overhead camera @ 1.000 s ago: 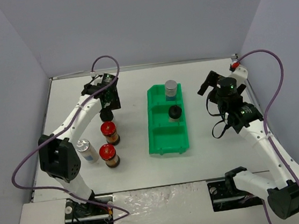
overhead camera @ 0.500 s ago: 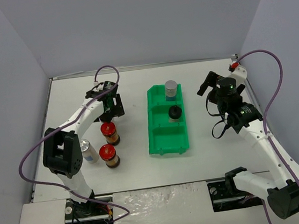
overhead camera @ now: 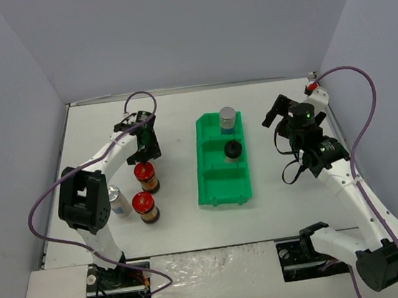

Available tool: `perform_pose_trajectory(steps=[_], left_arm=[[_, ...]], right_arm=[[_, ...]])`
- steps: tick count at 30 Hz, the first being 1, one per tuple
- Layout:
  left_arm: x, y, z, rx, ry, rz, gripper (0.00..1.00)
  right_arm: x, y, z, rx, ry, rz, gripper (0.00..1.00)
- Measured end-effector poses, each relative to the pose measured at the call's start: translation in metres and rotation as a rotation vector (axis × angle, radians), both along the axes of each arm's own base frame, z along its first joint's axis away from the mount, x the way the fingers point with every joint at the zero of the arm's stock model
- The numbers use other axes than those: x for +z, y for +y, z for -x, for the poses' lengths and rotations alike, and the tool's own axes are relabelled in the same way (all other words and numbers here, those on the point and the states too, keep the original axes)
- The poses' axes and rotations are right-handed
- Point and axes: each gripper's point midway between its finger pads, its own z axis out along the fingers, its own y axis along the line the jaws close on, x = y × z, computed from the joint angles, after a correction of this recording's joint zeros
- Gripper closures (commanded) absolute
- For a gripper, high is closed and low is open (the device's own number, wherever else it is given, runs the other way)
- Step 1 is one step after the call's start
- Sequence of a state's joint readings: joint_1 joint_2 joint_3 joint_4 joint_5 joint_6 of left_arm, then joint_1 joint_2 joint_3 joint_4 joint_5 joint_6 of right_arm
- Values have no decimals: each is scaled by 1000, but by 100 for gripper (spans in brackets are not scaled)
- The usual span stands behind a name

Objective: Organize the condiment bottles

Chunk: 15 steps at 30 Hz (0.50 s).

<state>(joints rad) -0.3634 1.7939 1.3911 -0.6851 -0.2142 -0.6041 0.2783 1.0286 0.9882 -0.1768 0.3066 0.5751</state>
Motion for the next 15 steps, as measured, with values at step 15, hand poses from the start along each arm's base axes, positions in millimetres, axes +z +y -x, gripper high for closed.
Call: perform_pose_trajectory(steps=[15], left_arm=[[6,-1,-4,-46,-24,-6,100]], right_arm=[[-3,1,-1,1,10,2,0]])
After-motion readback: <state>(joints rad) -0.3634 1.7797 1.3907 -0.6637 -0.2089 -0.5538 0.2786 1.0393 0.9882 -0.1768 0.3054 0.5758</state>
